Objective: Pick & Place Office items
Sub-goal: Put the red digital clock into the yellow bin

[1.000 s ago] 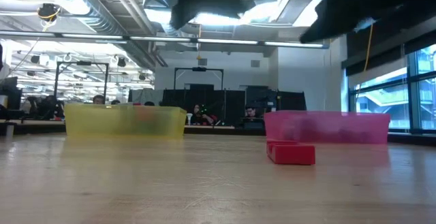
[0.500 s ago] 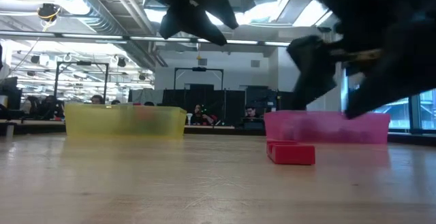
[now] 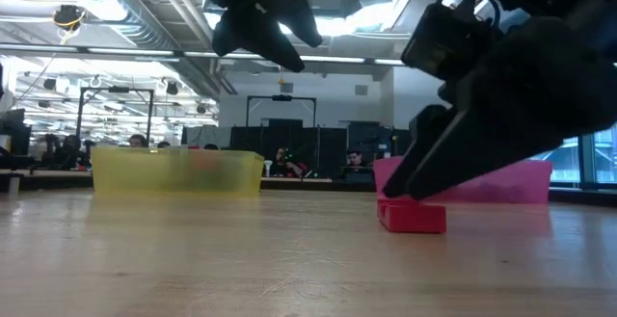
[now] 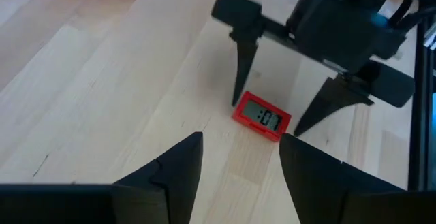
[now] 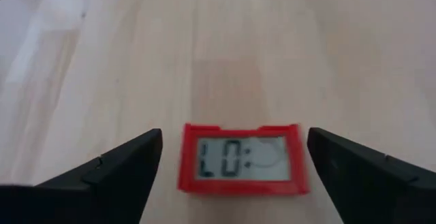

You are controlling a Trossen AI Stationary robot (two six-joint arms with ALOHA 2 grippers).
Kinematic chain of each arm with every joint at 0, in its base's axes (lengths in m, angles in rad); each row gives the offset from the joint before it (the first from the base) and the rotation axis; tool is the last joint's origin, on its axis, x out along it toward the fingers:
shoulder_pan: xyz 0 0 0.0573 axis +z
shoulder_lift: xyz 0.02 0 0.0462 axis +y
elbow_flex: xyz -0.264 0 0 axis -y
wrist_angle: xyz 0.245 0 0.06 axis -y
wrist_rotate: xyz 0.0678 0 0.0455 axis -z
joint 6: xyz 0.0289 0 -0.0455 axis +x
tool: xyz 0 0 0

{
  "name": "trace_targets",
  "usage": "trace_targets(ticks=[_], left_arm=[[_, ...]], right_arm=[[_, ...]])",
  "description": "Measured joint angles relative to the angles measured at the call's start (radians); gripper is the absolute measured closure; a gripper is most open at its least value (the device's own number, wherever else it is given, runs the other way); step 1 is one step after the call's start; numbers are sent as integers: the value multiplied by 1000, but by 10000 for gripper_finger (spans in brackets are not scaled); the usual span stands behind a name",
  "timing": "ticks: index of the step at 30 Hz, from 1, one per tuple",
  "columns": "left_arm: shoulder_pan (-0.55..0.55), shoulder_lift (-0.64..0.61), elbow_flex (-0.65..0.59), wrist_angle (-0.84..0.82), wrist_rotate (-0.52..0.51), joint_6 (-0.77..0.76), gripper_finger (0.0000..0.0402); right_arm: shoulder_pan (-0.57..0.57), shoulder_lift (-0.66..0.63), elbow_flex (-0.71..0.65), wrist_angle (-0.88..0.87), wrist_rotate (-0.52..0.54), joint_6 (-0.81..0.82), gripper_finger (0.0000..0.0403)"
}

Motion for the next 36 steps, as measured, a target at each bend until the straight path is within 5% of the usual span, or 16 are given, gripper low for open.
trace_targets(ticks=[12,22,25,36], left_arm=[[-1,0,0,-2,0,-2,211],[-1,0,0,-2,7,-72,208],[-1,0,0,-2,-27,-176,208],[-1,0,-28,90,-47,-291,208]], right_arm=[[2,75,3,36,33,22,14],[2,71,2,27,19,2,112],[2,58,1,19,30,2,114],[5,-167,-1,44,267,-211,114]])
